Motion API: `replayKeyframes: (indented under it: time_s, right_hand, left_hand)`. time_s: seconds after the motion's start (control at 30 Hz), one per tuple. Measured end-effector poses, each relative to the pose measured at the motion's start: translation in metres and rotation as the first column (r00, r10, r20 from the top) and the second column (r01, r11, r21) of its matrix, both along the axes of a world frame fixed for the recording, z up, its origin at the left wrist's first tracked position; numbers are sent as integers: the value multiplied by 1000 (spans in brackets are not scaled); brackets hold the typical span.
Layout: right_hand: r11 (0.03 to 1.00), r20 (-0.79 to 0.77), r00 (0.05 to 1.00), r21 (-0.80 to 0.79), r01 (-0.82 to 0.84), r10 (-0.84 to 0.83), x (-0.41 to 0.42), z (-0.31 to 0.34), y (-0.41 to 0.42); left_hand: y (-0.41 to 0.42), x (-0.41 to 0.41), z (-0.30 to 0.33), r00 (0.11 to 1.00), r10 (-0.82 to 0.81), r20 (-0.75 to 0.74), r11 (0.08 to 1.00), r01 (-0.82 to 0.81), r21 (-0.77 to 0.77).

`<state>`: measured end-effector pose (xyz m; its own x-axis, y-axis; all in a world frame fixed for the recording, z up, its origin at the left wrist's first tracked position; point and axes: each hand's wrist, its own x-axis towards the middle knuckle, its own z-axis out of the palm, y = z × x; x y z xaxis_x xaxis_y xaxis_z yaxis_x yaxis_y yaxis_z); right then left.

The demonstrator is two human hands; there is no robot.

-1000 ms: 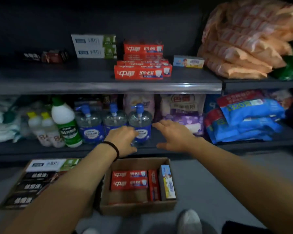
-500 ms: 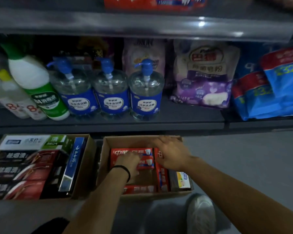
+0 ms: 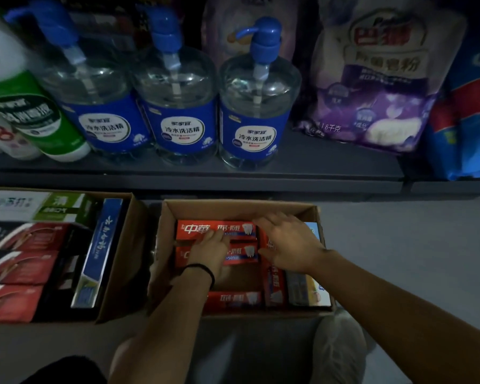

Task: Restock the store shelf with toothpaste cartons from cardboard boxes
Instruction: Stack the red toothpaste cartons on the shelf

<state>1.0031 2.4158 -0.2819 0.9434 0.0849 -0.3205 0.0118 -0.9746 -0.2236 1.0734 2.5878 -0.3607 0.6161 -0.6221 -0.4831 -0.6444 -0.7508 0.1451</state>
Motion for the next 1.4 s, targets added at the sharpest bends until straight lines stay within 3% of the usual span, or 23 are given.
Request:
replayKeyframes:
  time_s: [0.2, 0.43, 0.9, 1.13, 1.4]
  right_hand:
    - [1000, -35, 999, 4, -1, 1, -3, -5, 5]
    - [999, -7, 1000, -42, -14, 14, -6, 6, 3]
    - [997, 163, 987, -79, 28, -14, -20, 86, 15]
    - [998, 57, 997, 2, 60, -60, -3, 37, 34]
    - [995, -109, 989, -29, 93, -96, 33, -42, 44]
  left_hand:
    - [9, -3, -11, 999, -3, -55, 994, 8, 107]
    - [6, -3, 14, 999, -38, -33, 996, 41, 79]
    - [52, 28, 173, 934, 33, 356, 987, 25, -158]
    - [73, 53, 190, 906, 65, 419, 983, 14, -183]
    - [65, 85, 171, 934, 66, 351, 972, 19, -232]
